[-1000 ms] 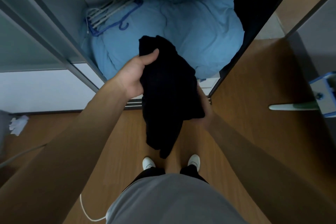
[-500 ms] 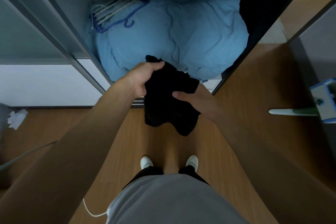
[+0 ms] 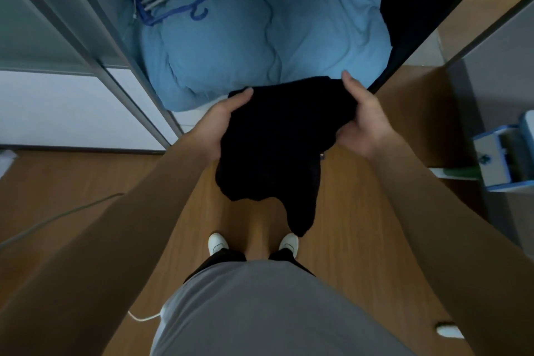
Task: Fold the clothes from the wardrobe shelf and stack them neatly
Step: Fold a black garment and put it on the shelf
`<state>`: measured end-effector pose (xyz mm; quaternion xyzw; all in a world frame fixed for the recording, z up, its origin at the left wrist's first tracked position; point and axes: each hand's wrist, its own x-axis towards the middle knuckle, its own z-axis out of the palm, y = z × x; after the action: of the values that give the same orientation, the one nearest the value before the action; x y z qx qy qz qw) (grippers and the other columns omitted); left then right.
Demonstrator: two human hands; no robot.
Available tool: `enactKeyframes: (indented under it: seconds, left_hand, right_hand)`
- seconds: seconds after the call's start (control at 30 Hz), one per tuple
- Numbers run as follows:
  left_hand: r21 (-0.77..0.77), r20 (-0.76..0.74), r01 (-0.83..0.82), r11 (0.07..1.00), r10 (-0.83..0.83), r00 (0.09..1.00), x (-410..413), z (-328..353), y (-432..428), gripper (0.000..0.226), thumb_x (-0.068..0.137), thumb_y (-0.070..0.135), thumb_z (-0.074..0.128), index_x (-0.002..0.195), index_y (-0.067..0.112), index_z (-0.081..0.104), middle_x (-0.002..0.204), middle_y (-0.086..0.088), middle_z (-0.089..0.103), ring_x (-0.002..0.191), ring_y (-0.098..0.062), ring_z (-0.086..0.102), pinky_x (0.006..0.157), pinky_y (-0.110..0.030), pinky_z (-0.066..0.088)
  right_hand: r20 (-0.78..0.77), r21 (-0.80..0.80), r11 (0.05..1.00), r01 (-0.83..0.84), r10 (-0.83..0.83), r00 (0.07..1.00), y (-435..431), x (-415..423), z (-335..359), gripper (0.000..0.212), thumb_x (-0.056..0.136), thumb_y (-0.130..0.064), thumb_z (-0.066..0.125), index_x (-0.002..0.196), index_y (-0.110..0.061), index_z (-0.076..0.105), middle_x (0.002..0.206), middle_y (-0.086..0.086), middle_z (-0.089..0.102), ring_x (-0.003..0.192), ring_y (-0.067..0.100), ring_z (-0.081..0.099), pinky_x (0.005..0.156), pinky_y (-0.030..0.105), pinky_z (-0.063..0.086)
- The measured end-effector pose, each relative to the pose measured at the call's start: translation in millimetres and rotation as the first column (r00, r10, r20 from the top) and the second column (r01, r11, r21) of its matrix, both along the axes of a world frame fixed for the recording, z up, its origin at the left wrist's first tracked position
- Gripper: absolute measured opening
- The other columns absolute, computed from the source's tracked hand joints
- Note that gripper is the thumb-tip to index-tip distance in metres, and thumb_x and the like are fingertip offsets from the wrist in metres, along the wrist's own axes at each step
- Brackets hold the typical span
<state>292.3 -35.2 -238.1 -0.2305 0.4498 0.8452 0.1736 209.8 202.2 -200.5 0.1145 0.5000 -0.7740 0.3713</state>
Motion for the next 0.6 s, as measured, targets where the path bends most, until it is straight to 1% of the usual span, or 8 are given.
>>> enactKeyframes:
  seconds: [0.07, 0.13, 0.17, 0.23, 0.33, 0.4, 0.5, 0.6]
  left_hand:
    - [-0.006, 0.06, -0.029, 1.0, 0.029, 0.998, -6.6, 4.0, 1.9, 0.036, 0.083, 0.049, 0.074, 0.099, 0.018, 0.081, 0.111, -0.007, 0.075, 0.099, -0.024, 0.073, 0.076, -0.032, 0.059]
    - [-0.071, 0.122, -0.025, 0.997, 0.034, 0.992, -11.6, 2.5, 1.5, 0.036, 0.085, 0.051, 0.071, 0.09, 0.017, 0.082, 0.107, -0.008, 0.076, 0.093, -0.024, 0.075, 0.071, -0.033, 0.06]
    - [-0.086, 0.137, -0.019, 0.996, 0.03, 0.99, -10.6, -0.7, -0.9, 0.036, 0.085, 0.052, 0.07, 0.089, 0.017, 0.083, 0.107, -0.008, 0.076, 0.093, -0.023, 0.075, 0.071, -0.032, 0.06]
    - [-0.051, 0.107, 0.02, 0.998, -0.014, 0.994, 0.3, -10.6, -9.7, 0.036, 0.083, 0.051, 0.075, 0.098, 0.019, 0.081, 0.113, -0.006, 0.075, 0.103, -0.023, 0.072, 0.078, -0.031, 0.059]
    - [0.063, 0.081, 0.183, 0.981, -0.188, 0.979, 22.7, -23.7, -22.2, 0.051, 0.077, 0.046, 0.082, 0.117, 0.017, 0.074, 0.12, -0.007, 0.071, 0.112, -0.022, 0.068, 0.085, -0.031, 0.056]
    - [0.004, 0.041, 0.276, 0.961, -0.276, 0.96, 26.7, -29.2, -21.5, 0.055, 0.077, 0.046, 0.081, 0.12, 0.014, 0.07, 0.119, -0.008, 0.071, 0.11, -0.021, 0.068, 0.086, -0.029, 0.055]
    - [-0.092, -0.004, 0.152, 0.984, -0.153, 0.988, 21.2, -27.1, -8.8, 0.049, 0.089, 0.035, 0.071, 0.13, 0.01, 0.063, 0.124, -0.011, 0.069, 0.114, -0.025, 0.066, 0.089, -0.03, 0.054]
    - [-0.085, -0.031, -0.037, 0.996, 0.034, 0.999, 13.1, -23.3, -3.0, 0.041, 0.095, 0.029, 0.065, 0.129, 0.006, 0.063, 0.126, -0.015, 0.067, 0.116, -0.028, 0.065, 0.093, -0.033, 0.055]
  right_hand:
    - [0.012, 0.025, 0.995, -0.098, 0.098, 0.995, 1.3, 14.1, -12.5, 0.051, 0.087, -0.05, 0.068, 0.128, -0.02, 0.067, 0.132, 0.005, 0.066, 0.122, 0.023, 0.063, 0.099, 0.037, 0.052]
    - [-0.029, 0.106, 0.982, -0.156, 0.159, 0.987, -6.7, 29.0, -25.8, 0.04, 0.089, -0.038, 0.07, 0.124, -0.017, 0.068, 0.126, 0.005, 0.069, 0.117, 0.022, 0.066, 0.091, 0.032, 0.055]
    - [-0.074, 0.149, 0.981, -0.124, 0.136, 0.988, -12.8, 33.5, -30.0, 0.038, 0.091, -0.029, 0.07, 0.125, -0.013, 0.066, 0.121, 0.007, 0.071, 0.113, 0.023, 0.068, 0.087, 0.031, 0.057]
    - [-0.128, 0.205, 0.978, -0.021, 0.048, 0.991, -21.3, 37.1, -31.2, 0.035, 0.092, -0.02, 0.07, 0.124, -0.008, 0.065, 0.114, 0.007, 0.074, 0.105, 0.022, 0.071, 0.083, 0.03, 0.058]
    - [-0.058, 0.171, 0.984, 0.039, -0.03, 0.998, -25.8, 36.5, -29.3, 0.032, 0.094, -0.021, 0.068, 0.122, -0.006, 0.067, 0.112, 0.007, 0.075, 0.103, 0.02, 0.072, 0.089, 0.035, 0.057]
    - [-0.014, 0.14, 0.99, 0.03, -0.028, 0.999, -29.0, 35.6, -26.2, 0.032, 0.095, -0.022, 0.066, 0.122, -0.005, 0.066, 0.115, 0.01, 0.074, 0.105, 0.022, 0.071, 0.09, 0.036, 0.058]
    - [-0.028, 0.145, 0.989, -0.032, 0.036, 0.999, -27.0, 29.9, -21.0, 0.033, 0.094, -0.021, 0.067, 0.122, -0.004, 0.066, 0.116, 0.012, 0.073, 0.107, 0.025, 0.07, 0.088, 0.035, 0.059]
    - [-0.116, 0.347, 0.923, -0.169, 0.222, 0.968, -10.2, 18.8, -13.8, 0.032, 0.09, -0.025, 0.073, 0.117, -0.009, 0.069, 0.11, 0.007, 0.075, 0.102, 0.021, 0.072, 0.081, 0.028, 0.06]
